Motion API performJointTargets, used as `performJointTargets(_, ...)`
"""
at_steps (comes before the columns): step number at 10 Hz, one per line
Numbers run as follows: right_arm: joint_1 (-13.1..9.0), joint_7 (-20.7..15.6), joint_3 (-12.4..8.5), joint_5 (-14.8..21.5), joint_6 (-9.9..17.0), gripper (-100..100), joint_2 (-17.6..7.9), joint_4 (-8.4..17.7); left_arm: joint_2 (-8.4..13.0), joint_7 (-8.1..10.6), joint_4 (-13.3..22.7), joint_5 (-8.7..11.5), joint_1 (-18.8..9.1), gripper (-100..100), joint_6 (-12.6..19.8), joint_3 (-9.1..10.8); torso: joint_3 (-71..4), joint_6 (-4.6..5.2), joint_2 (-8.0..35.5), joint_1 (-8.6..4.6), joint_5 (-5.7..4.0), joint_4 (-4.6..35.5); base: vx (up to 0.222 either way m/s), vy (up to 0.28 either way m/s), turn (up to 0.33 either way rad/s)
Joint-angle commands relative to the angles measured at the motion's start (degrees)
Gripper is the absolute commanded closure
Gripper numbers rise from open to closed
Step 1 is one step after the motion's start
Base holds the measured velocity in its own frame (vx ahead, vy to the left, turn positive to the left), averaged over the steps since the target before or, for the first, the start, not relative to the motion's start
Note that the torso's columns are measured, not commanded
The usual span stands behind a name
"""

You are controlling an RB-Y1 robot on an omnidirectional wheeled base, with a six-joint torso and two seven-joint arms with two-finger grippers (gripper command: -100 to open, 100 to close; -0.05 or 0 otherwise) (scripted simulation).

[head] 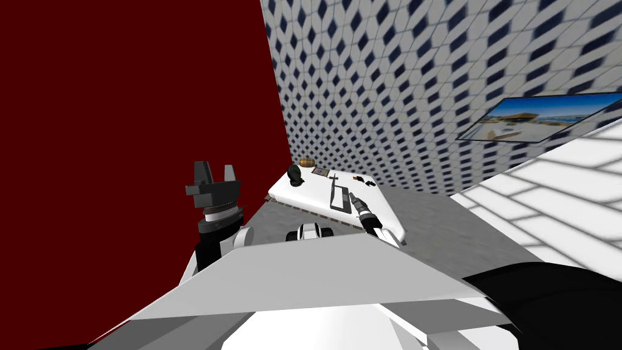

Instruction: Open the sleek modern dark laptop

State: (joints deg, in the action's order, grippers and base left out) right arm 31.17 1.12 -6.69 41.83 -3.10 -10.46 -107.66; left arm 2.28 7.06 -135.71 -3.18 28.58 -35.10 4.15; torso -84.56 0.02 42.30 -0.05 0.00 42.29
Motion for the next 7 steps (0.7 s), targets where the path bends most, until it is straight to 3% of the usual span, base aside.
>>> performJointTargets(1, -0.1, -0.5, -0.6, 4.2, 2.7, -100, -0.1, 3.2, 0.0, 0.00, 0.0, 0.0, 0.0, 0, 0.0, 0.00, 0.0, -0.03, 0.0, 0.08, 0.01, 0.0, 0.012, 0.077, 0.096)
performJointTargets(2, 0.3, -0.9, -1.3, 6.0, 4.8, -100, -0.1, 5.1, 0.0, 0.00, 0.0, 0.0, 0.0, 0, 0.0, 0.00, 0.0, -0.01, 0.0, 0.00, 0.00, 0.0, 0.019, 0.086, 0.199)
performJointTargets(3, 0.3, -0.9, -1.3, 7.3, 4.8, -100, -0.1, 5.7, 0.0, 0.00, 0.0, 0.0, 0.0, 0, 0.0, 0.00, 0.0, -0.04, 0.0, 0.05, -0.01, 0.0, 0.016, 0.066, 0.079)
performJointTargets(4, 0.6, -1.3, -2.0, 9.4, 6.4, -100, 0.0, 8.1, 0.0, 0.00, 0.0, 0.0, 0.0, 0, 0.0, 0.00, 0.0, 0.00, 0.0, -0.03, 0.00, 0.0, 0.014, 0.068, 0.165)
performJointTargets(5, 0.6, -1.3, -2.0, 10.3, 6.9, -100, 0.0, 8.1, 0.0, 0.00, 0.0, 0.0, 0.0, 0, 0.0, 0.00, 0.0, -0.04, 0.0, 0.02, -0.01, 0.0, 0.024, 0.064, 0.082)
performJointTargets(6, 0.8, -1.7, -2.6, 12.8, 8.7, -100, 0.1, 10.6, 0.0, 0.00, 0.0, 0.0, 0.0, 0, 0.0, 0.00, 0.0, 0.00, 0.0, 0.03, 0.01, 0.0, 0.026, 0.076, 0.181)
performJointTargets(7, 0.8, -1.7, -2.6, 13.2, 8.9, -100, 0.1, 10.6, 0.0, 0.00, 0.0, 0.0, 0.0, 0, 0.0, 0.00, 0.0, -0.04, 0.0, 0.07, 0.01, 0.0, 0.022, 0.070, 0.139)
